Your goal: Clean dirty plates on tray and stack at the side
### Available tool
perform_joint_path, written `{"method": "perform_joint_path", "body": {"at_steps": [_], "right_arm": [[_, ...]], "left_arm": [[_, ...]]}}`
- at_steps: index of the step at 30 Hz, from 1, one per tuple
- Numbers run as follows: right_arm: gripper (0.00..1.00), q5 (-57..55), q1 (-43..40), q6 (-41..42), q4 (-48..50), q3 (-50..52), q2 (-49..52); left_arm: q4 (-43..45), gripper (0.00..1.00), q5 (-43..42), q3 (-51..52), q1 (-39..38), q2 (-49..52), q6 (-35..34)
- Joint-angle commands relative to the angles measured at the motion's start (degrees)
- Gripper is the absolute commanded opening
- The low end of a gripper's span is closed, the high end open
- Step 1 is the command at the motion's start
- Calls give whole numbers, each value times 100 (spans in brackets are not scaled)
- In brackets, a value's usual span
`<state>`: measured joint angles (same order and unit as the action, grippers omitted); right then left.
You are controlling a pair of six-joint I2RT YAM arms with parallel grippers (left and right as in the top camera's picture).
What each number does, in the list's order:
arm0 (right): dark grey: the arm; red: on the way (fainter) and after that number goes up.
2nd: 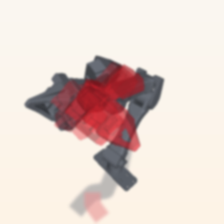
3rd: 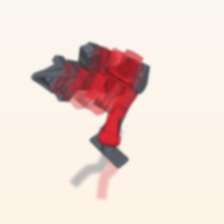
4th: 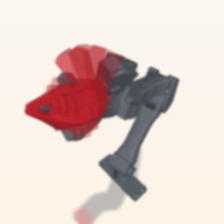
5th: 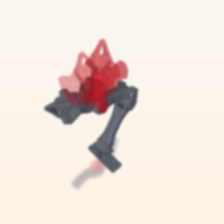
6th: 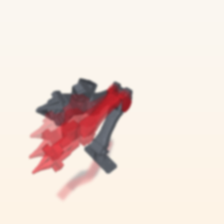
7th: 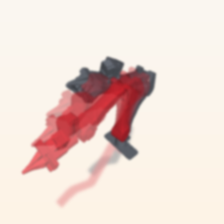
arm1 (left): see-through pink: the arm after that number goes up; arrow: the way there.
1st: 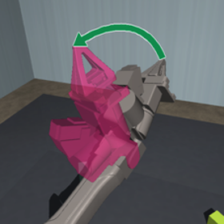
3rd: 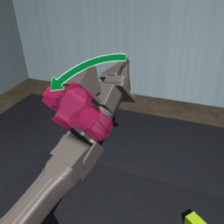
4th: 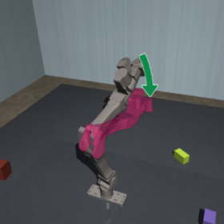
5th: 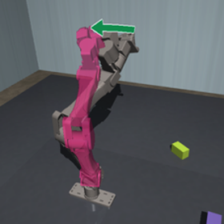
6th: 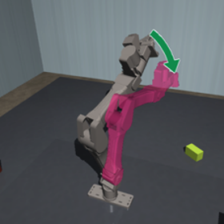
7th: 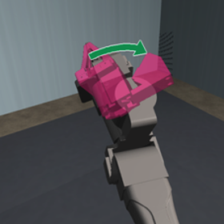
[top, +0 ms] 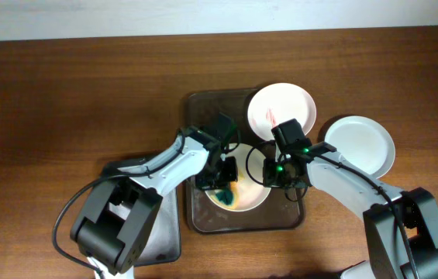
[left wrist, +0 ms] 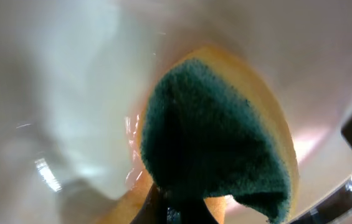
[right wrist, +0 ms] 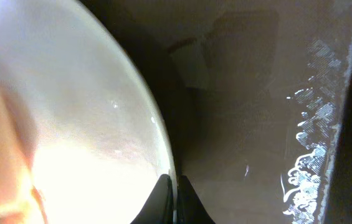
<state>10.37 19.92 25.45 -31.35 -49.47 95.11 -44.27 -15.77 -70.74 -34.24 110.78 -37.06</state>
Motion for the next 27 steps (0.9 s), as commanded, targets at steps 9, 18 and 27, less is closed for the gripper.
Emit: {"method": "perform_joint_path", "body": {"at_steps": [9,18,27], "right_arm": [[4,-356,-44,-162,-129,66,76],[4,-356,-44,-160,-179,66,76],[4,-356,-44,-160,-179,66,76]], "left_arm": [[-3589,0,2511,-1698,898,-1108,546],[-387,0,1853,1349,2391,-1143,981],[1624,0,2371,1274,2420,-1139,1744]]}}
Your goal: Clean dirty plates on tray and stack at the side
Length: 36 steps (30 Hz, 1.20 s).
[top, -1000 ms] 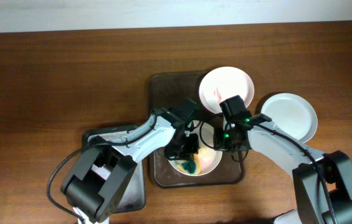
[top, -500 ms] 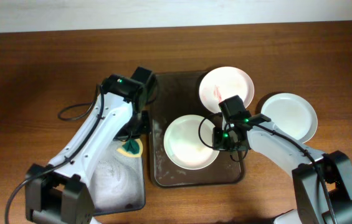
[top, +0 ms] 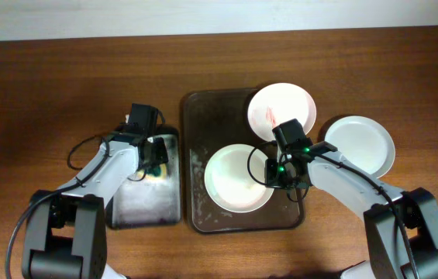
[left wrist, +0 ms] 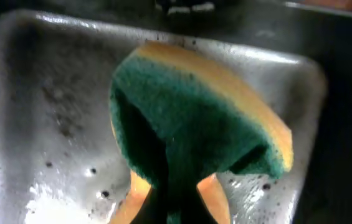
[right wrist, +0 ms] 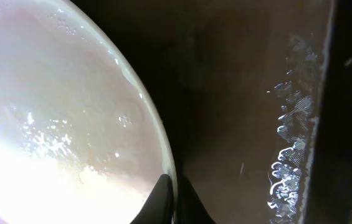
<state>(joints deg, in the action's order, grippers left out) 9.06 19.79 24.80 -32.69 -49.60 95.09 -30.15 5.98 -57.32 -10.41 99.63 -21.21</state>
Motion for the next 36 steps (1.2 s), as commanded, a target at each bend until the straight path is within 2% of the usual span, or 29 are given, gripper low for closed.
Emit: {"method": "perform_joint_path", "body": {"at_steps": [1,2,3,4,5,6,10,12,15,18,22,29,36], "right_arm": [[4,-223,-31,-96,-48,79,79],[4,-221,-31,-138,-46,79,79],[4,-221,-31,-243,-50,68,79],[5,-203,-31,-424,-66,35,61],[4,-203,-31,-448,-92,0,48],[4,-201,-31,-455,-94,-35,26],[4,-229,-31,-758,-540,-466,-162],[4,-789,-24,-809,-1252,-1117,-393],[4,-1580,-24,-962,-2157,-1943,-715],[4,-2098,118,-960,-2417,-2358,-1088],[4,-4284,1335,-732,-3112,-2435,-1137],[4,-6542,3171,-435,-3366,-2435,-1137],[4,-8120,4336,-306,-3440,-2435,-1137]], "left_arm": [[179,0,168,-153,48,-24,157],[-66,7,13,-310,46,-24,160],[-328,27,-173,-420,46,-26,160],[-811,64,-509,-573,46,-31,160],[-953,80,-584,-581,46,-31,157],[-1147,100,-586,-581,46,-31,157],[-1991,99,-627,-990,46,-409,157],[-2240,99,-627,-1185,46,-756,157],[-2312,99,-623,-1182,42,-894,157],[-2312,99,-623,-1182,42,-892,157],[-2310,99,-623,-1182,42,-892,157],[-2310,99,-623,-1182,42,-892,157],[-2310,99,-623,-1182,42,-892,157]]}}
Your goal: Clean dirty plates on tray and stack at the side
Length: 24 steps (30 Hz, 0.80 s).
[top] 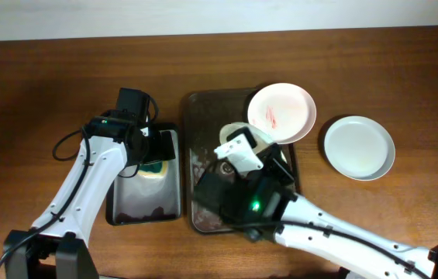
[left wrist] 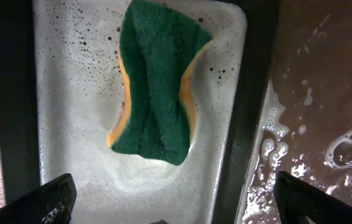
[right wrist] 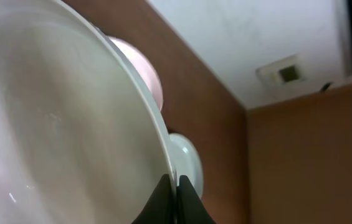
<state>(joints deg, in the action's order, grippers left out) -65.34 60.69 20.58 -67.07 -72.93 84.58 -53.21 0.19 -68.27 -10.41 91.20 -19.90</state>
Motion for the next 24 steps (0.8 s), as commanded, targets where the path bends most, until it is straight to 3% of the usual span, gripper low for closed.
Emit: {"method": "perform_joint_path", "body": {"at_steps": [1,19,22,23,24], "right_arm": [[4,-699,313,114,-4,-103,-85],[4,-737,343,98,2,-103,-85],[4,-601,291,138,-59,-103,-85],[4,-103,264,251,144,-103,-85],[4,66,278,-380,116,-98,-85]], "left_arm": [[-4,99,-44,-87,42,-48,26],[-4,100,-46,-87,42,-48,26],[-4,99,-44,-87,42,-48,26],[-4,100,-44,-87,42,-48,26],[-4,99,-44,-87,42,-48,26]]}}
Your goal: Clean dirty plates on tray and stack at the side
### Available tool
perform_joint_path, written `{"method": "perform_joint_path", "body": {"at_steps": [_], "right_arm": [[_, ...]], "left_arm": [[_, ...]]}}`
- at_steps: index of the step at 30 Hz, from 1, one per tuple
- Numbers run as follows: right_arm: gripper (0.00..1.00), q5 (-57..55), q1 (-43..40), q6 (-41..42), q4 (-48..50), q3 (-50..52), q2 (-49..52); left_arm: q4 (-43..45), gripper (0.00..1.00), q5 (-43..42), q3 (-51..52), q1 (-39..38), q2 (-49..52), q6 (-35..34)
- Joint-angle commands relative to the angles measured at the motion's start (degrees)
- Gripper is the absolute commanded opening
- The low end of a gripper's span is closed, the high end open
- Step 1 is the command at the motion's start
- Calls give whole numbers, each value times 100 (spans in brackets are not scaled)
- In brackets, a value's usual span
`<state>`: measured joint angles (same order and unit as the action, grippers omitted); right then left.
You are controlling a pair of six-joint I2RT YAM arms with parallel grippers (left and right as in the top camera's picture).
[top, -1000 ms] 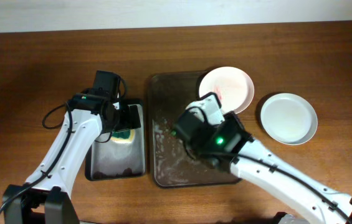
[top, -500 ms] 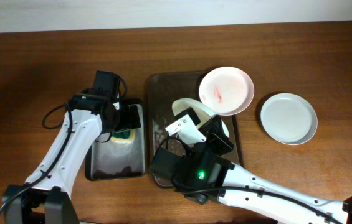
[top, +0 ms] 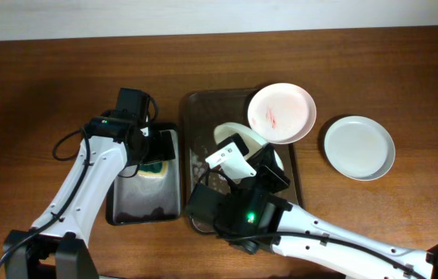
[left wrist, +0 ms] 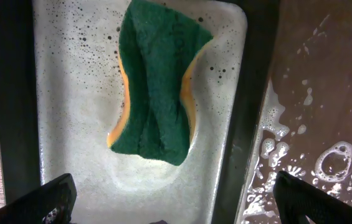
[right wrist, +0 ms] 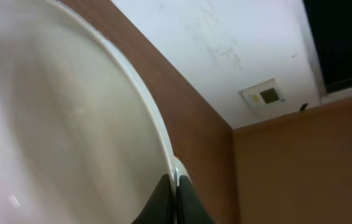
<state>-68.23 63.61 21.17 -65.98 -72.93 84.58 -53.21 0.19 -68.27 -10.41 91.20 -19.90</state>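
My right gripper [right wrist: 176,194] is shut on the rim of a white plate [right wrist: 70,124], held lifted and tilted over the brown tray [top: 203,132]; overhead the plate [top: 235,132] shows partly behind the raised right arm. A plate with red streaks [top: 281,112] rests on the tray's back right corner. A clean white plate [top: 360,147] sits on the table to the right. The green-and-yellow sponge [left wrist: 154,87] lies in the soapy metal pan [left wrist: 70,155]. My left gripper [left wrist: 176,214] hangs open above it.
The metal pan [top: 137,205] lies just left of the brown tray, almost touching it. Soapy water and bubbles [left wrist: 325,162] cover the brown tray's floor. The raised right arm [top: 281,221] hides the tray's front half from overhead.
The right arm has shifted a little to the left with the plate, tilted more steeply. The other plates no longer show in the right wrist view. The left arm and sponge have not moved.
First my left gripper pressed the sponge on the plate in the tray while the right gripper pinched its rim. Then the left held the sponge over the metal pan. After that the sponge lay loose in the pan and the right held the plate lifted, as now.
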Motion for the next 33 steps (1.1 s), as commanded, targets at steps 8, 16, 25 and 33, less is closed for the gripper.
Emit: {"method": "perform_joint_path", "body": {"at_steps": [8,16,25,33], "right_arm": [[4,2061,-857,955,-131,-166,-122],[4,8579,-7418,-723,640,-164,-264],[4,8109,-10220,-619,1097,-61,1578],[48,8262,-7501,-1738,953,-136,-905]], "left_arm": [[-4,99,-44,-87,42,-48,26],[-4,99,-44,-87,42,-48,26],[-4,99,-46,-87,42,-48,26],[-4,99,-44,-87,42,-48,26]]}}
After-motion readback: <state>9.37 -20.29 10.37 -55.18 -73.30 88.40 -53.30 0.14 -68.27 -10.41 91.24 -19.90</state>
